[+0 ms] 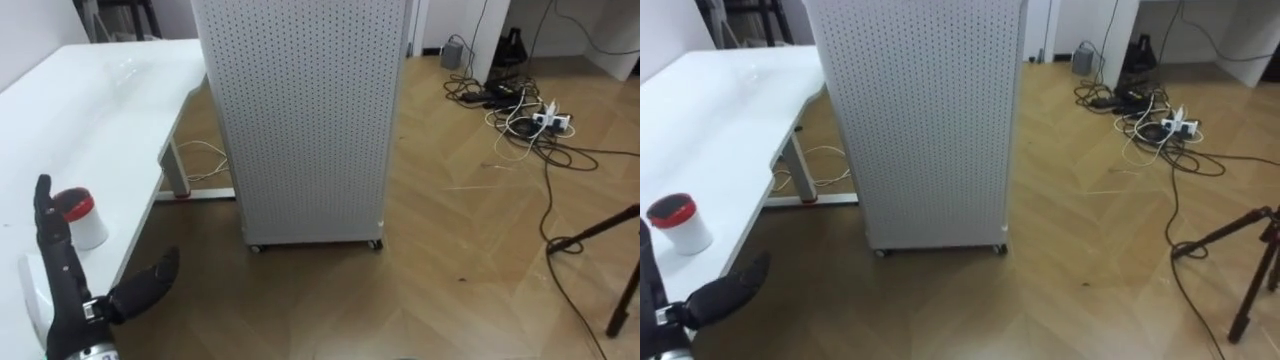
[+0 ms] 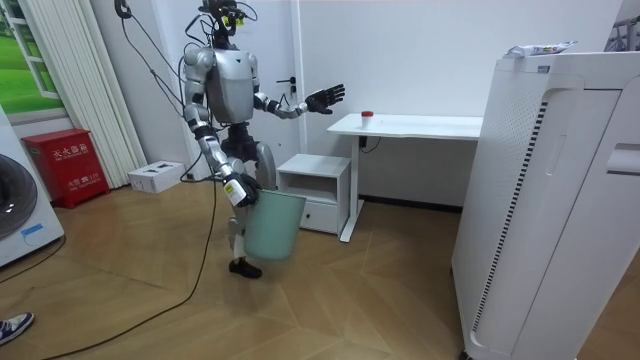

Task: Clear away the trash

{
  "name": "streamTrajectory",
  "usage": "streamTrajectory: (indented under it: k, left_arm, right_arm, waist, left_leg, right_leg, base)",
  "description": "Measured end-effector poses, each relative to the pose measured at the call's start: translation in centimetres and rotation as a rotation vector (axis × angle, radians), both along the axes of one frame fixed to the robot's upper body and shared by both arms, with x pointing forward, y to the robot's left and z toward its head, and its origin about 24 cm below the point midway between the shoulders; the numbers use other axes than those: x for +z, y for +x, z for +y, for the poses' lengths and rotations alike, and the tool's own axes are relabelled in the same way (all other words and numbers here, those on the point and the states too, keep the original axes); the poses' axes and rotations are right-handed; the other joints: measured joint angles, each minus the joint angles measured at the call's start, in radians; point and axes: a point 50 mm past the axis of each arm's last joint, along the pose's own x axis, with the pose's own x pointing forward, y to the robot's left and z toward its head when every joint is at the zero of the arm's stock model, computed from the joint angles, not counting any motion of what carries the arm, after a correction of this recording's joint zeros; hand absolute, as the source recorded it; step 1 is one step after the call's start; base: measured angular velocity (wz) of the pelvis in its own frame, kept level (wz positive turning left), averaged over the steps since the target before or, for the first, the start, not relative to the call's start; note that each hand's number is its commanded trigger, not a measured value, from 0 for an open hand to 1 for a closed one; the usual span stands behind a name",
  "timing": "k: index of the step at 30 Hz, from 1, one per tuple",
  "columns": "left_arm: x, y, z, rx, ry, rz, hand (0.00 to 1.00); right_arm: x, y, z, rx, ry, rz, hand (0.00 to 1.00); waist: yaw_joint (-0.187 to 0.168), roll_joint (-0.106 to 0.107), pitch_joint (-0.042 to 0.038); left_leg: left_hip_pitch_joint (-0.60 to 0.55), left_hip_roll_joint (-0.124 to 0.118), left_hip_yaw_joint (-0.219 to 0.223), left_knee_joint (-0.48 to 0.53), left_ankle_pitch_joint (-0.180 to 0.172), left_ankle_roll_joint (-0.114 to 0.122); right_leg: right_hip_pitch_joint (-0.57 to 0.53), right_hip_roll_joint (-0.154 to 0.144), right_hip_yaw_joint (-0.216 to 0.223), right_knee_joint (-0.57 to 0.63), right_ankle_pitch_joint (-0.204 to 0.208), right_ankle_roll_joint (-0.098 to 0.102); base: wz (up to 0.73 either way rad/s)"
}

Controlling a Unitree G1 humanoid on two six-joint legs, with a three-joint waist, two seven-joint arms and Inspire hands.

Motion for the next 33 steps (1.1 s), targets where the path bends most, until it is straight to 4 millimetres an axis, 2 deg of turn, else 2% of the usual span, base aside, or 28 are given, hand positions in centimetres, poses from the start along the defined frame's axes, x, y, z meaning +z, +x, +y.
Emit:
streamTrajectory:
  k: [2, 3, 4, 5, 7, 8, 9, 10, 11, 12, 13, 14, 15, 17, 18, 21, 22, 23, 24, 25, 26, 27, 28, 30, 31, 33]
  left_arm:
    - [-0.5, -0.1, 0.2, 0.01, -0.001, 0.023, 0.0]
    - [-0.7, -0.2, 0.2, 0.014, -0.002, 0.034, 0.0]
    - [-0.9, -0.2, 0.3, 0.017, -0.005, 0.043, 0.0]
    - [-0.9, -0.2, 0.2, 0.014, -0.008, 0.043, 0.0]
    - [-0.9, -0.2, 0.1, 0.013, -0.01, 0.043, 0.0]
    - [-0.9, -0.2, 0.1, 0.016, -0.011, 0.042, 0.0]
    - [-1.0, -0.2, 0.2, 0.022, -0.014, 0.042, 0.0]
    - [-1.2, -0.4, 0.3, 0.037, -0.02, 0.047, 0.0]
    - [-1.6, -0.6, 0.4, 0.05, -0.02, 0.06, 0.0]
    - [-1.7, -0.7, 0.5, 0.052, -0.019, 0.067, 0.0]
    - [-1.7, -0.7, 0.5, 0.053, -0.019, 0.068, 0.0]
    - [-1.7, -0.7, 0.5, 0.053, -0.018, 0.069, 0.0]
    - [-1.8, -0.8, 0.5, 0.053, -0.018, 0.071, 0.0]
    - [-1.9, -0.8, 0.5, 0.048, -0.017, 0.078, 0.0]
    - [-1.8, -0.8, 0.5, 0.045, -0.017, 0.077, 0.0]
    - [-1.4, -0.6, 0.5, 0.035, -0.017, 0.062, 0.0]
    - [-1.3, -0.5, 0.5, 0.031, -0.017, 0.056, 0.0]
    - [-1.2, -0.4, 0.5, 0.028, -0.017, 0.054, 0.0]
    - [-1.2, -0.3, 0.4, 0.027, -0.016, 0.051, 0.0]
    - [-1.1, -0.3, 0.4, 0.026, -0.016, 0.048, 0.0]
    - [-0.8, -0.2, 0.4, 0.03, -0.014, 0.033, 0.0]
    - [-0.5, -0.1, 0.4, 0.031, -0.014, 0.019, 0.0]
    - [0.0, 0.2, 0.2, 0.028, -0.007, -0.008, 0.0]
    - [0.5, 0.4, 0.1, 0.03, 0.0, -0.033, 0.0]
    - [0.7, 0.4, 0.2, 0.032, 0.003, -0.041, 0.0]
    - [0.7, 0.4, 0.3, 0.039, 0.002, -0.045, 0.0]
  right_arm:
    - [0.0, 0.0, 0.0, -0.002, -0.003, 0.001, 1.0]
    - [0.0, 0.0, 0.0, -0.004, -0.004, 0.0, 1.0]
    - [0.0, 0.0, 0.0, -0.005, -0.007, 0.001, 1.0]
    - [-0.1, -0.2, 0.1, -0.007, -0.01, 0.007, 1.0]
    - [-0.2, -0.4, 0.0, -0.021, -0.012, 0.016, 1.0]
    - [-0.3, -0.7, -0.1, -0.028, -0.017, 0.027, 1.0]
    - [-0.4, -0.8, -0.2, -0.029, -0.02, 0.031, 1.0]
    - [-0.4, -1.1, -0.3, -0.031, -0.026, 0.039, 1.0]
    - [-0.6, -1.5, -0.4, -0.035, -0.029, 0.053, 1.0]
    - [-0.6, -1.7, -0.4, -0.037, -0.029, 0.059, 1.0]
    - [-0.7, -2.0, -0.4, -0.043, -0.031, 0.066, 1.0]
    - [-0.7, -2.2, -0.5, -0.047, -0.032, 0.069, 1.0]
    - [-0.7, -2.2, -0.5, -0.049, -0.033, 0.069, 1.0]
    - [-0.7, -2.1, -0.5, -0.048, -0.034, 0.067, 1.0]
    - [-0.7, -2.1, -0.5, -0.048, -0.037, 0.067, 1.0]
    - [-0.6, -1.9, -0.4, -0.046, -0.036, 0.06, 1.0]
    - [-0.6, -1.8, -0.5, -0.05, -0.033, 0.055, 1.0]
    - [-0.5, -1.8, -0.5, -0.056, -0.031, 0.055, 1.0]
    - [-0.5, -1.8, -0.6, -0.059, -0.031, 0.054, 1.0]
    - [-0.5, -1.8, -0.7, -0.076, -0.029, 0.052, 1.0]
    - [-0.5, -1.8, -0.7, -0.089, -0.023, 0.05, 1.0]
    - [-0.5, -1.8, -0.7, -0.093, -0.022, 0.05, 1.0]
    - [-0.5, -1.9, -0.8, -0.108, -0.02, 0.049, 1.0]
    - [-0.4, -1.6, -0.9, -0.125, -0.02, 0.041, 1.0]
    - [-0.4, -1.3, -0.9, -0.124, -0.025, 0.036, 1.0]
    - [-0.4, -0.6, -0.9, -0.109, -0.02, 0.032, 1.0]
  waist:
    - [0.005, -0.005, 0.0059]
    - [0.007, -0.004, 0.0063]
    - [0.015, -0.002, 0.0077]
    - [0.016, 0.001, 0.0114]
    - [0.008, -0.004, 0.014]
    - [0.007, -0.007, 0.0156]
    - [0.011, -0.006, 0.0147]
    - [0.021, -0.003, 0.0123]
    - [0.029, -0.005, 0.0087]
    - [0.027, -0.003, 0.0049]
    - [0.028, -0.003, -0.0025]
    - [0.028, -0.011, -0.0059]
    - [0.035, -0.012, -0.005]
    - [0.047, -0.019, -0.0057]
    - [0.045, -0.019, -0.0058]
    - [0.058, -0.019, -0.0059]
    - [0.058, -0.02, -0.0055]
    - [0.057, -0.025, -0.0084]
    - [0.058, -0.025, -0.0087]
    - [0.06, -0.023, -0.0091]
    - [0.061, -0.025, -0.0086]
    - [0.057, -0.025, -0.0086]
    - [0.057, -0.026, -0.0079]
    - [0.066, -0.02, -0.0093]
    - [0.074, -0.011, -0.0055]
    - [0.085, -0.005, -0.0025]
  left_leg:
    - [-0.06, 0.008, 0.009, 0.137, -0.021, -0.008]
    - [-0.078, 0.011, 0.012, 0.173, -0.024, -0.007]
    - [-0.126, 0.013, 0.014, 0.255, -0.023, -0.007]
    - [-0.175, 0.014, 0.008, 0.31, -0.028, -0.011]
    - [-0.247, -0.006, -0.007, 0.284, -0.027, -0.011]
    - [-0.297, -0.017, -0.001, 0.237, -0.013, -0.014]
    - [-0.316, -0.021, 0.002, 0.198, 0.004, -0.019]
    - [-0.344, -0.032, 0.0, 0.103, 0.067, -0.008]
    - [-0.355, -0.036, 0.0, 0.039, 0.145, -0.003]
    - [-0.355, -0.035, 0.0, 0.017, 0.178, 0.0]
    - [-0.343, -0.041, 0.006, 0.007, 0.221, 0.017]
    - [-0.335, -0.054, 0.011, 0.005, 0.239, 0.04]
    - [-0.333, -0.058, 0.016, 0.014, 0.25, 0.051]
    - [-0.33, -0.082, 0.026, 0.042, 0.229, 0.063]
    - [-0.33, -0.085, 0.028, 0.051, 0.219, 0.066]
    - [-0.333, -0.085, 0.074, 0.122, 0.15, 0.081]
    - [-0.333, -0.092, 0.086, 0.154, 0.119, 0.088]
    - [-0.328, -0.107, 0.086, 0.167, 0.095, 0.096]
    - [-0.324, -0.117, 0.085, 0.177, 0.083, 0.1]
    - [-0.315, -0.123, 0.094, 0.193, 0.063, 0.11]
    - [-0.31, -0.135, 0.095, 0.21, 0.042, 0.119]
    - [-0.309, -0.136, 0.097, 0.223, 0.031, 0.125]
    - [-0.301, -0.134, 0.109, 0.241, 0.008, 0.137]
    - [-0.289, -0.134, 0.106, 0.246, -0.012, 0.148]
    - [-0.271, -0.134, 0.091, 0.234, -0.018, 0.152]
    - [-0.244, -0.131, 0.078, 0.186, -0.012, 0.153]
  right_leg:
    - [0.0, 0.004, -0.003, 0.0, -0.017, -0.017]
    - [0.0, 0.006, 0.0, 0.001, -0.019, -0.019]
    - [0.002, 0.011, 0.003, 0.012, -0.024, -0.027]
    - [0.002, 0.017, 0.01, 0.018, -0.029, -0.034]
    - [-0.004, 0.016, 0.013, 0.03, -0.044, -0.038]
    - [-0.004, 0.011, 0.011, 0.045, -0.059, -0.037]
    - [-0.002, 0.008, 0.006, 0.051, -0.067, -0.037]
    - [0.0, 0.006, 0.005, 0.069, -0.084, -0.032]
    - [0.006, 0.001, 0.007, 0.086, -0.105, -0.025]
    - [0.012, -0.001, 0.005, 0.089, -0.113, -0.02]
    - [0.015, -0.011, -0.011, 0.1, -0.133, -0.006]
    - [0.016, -0.028, -0.033, 0.108, -0.148, 0.006]
    - [0.016, -0.036, -0.044, 0.111, -0.153, 0.012]
    - [0.038, -0.072, -0.081, 0.103, -0.168, 0.032]
    - [0.046, -0.077, -0.084, 0.097, -0.169, 0.035]
    - [0.074, -0.094, -0.081, 0.1, -0.19, 0.051]
    - [0.083, -0.108, -0.091, 0.118, -0.212, 0.059]
    - [0.086, -0.132, -0.115, 0.155, -0.235, 0.077]
    - [0.084, -0.144, -0.126, 0.183, -0.243, 0.088]
    - [0.068, -0.17, -0.15, 0.277, -0.245, 0.093]
    - [0.04, -0.198, -0.164, 0.38, -0.241, 0.101]
    - [0.027, -0.208, -0.168, 0.424, -0.234, 0.112]
    - [0.002, -0.224, -0.176, 0.491, -0.213, 0.138]
    - [-0.021, -0.235, -0.182, 0.556, -0.163, 0.155]
    - [-0.03, -0.228, -0.183, 0.575, -0.131, 0.157]
    - [-0.078, -0.228, -0.181, 0.557, -0.174, 0.155]
  base:
    - [-0.06]
    - [-0.11]
    - [0.0]
    - [0.09]
    - [0.21]
    - [0.09]
    - [0.0]
    - [-0.11]
    - [-0.09]
    - [-0.03]
    - [0.06]
    - [0.0]
    - [-0.18]
    - [-0.1]
    - [0.03]
    - [-0.12]
    - [0.0]
    - [0.05]
    - [0.08]
    - [0.12]
    - [0.21]
    - [0.38]
    - [0.37]
    - [0.17]
    - [-0.04]
    - [0.02]
